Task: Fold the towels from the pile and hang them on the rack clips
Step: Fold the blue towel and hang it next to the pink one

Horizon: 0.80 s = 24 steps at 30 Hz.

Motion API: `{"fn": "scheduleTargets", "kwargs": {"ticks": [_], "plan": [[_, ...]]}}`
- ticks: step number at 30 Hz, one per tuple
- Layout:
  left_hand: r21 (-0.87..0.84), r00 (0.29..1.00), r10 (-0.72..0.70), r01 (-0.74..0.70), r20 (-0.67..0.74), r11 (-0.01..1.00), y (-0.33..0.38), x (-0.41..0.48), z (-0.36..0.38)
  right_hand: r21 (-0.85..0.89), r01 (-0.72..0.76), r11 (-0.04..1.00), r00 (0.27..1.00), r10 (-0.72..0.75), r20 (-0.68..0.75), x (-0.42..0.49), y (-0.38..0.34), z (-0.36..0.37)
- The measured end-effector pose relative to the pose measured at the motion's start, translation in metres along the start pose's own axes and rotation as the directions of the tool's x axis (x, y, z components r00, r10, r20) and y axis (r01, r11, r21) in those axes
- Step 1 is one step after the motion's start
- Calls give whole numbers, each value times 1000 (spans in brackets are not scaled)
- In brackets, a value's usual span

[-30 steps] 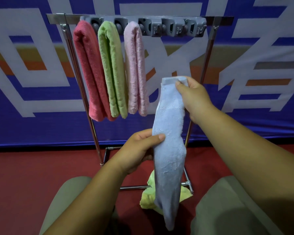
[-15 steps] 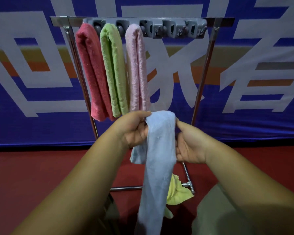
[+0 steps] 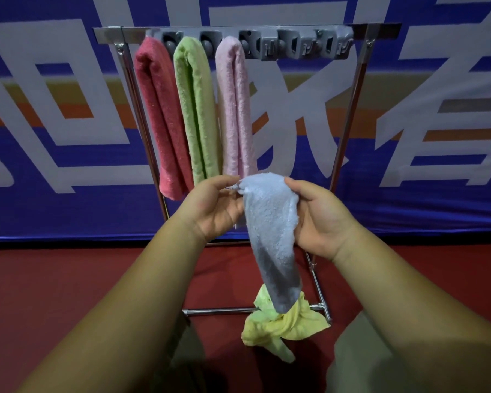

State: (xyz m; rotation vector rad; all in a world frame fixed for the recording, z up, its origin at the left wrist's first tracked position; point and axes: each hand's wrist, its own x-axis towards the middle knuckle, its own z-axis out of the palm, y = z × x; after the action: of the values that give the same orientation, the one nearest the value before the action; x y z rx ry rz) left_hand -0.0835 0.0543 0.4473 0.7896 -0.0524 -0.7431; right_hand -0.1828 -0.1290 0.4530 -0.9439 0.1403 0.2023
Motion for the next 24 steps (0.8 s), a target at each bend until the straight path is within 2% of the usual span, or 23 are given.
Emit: {"fn": "scheduleTargets", "kwargs": {"ticks": [2, 5, 8, 11, 14, 19, 21, 24], "plan": [[138, 996, -52, 42, 71, 989, -9, 0, -9, 14, 1, 1000, 1000, -1, 13, 2, -2, -4], [381, 985, -135, 83, 112, 921, -22, -2, -21, 38, 6, 999, 1000, -7, 12, 3, -7, -10], [482, 980, -176, 110, 95, 870, -33, -5, -31, 30, 34, 999, 999, -34, -21, 4, -8, -16], [607, 982, -157, 61, 106, 792, -45, -8, -44, 26, 36, 999, 998, -34, -51, 7, -5, -23], [690, 988, -72, -45, 140, 722, -54, -14, -49, 4, 49, 999, 992, -48, -114, 10, -1, -28], [710, 973, 115, -225, 201, 668, -63, -13, -53, -26, 101, 994, 977, -105, -186, 19, 2, -37], [749, 966, 197, -253, 165, 612, -70, -10, -49, -36, 145, 989, 968, -149, -201, 23, 1, -38], [744, 945, 305, -287, 117, 604, -80, -6, -42, -59, 189, 980, 957, -197, -214, 26, -3, -35]]}}
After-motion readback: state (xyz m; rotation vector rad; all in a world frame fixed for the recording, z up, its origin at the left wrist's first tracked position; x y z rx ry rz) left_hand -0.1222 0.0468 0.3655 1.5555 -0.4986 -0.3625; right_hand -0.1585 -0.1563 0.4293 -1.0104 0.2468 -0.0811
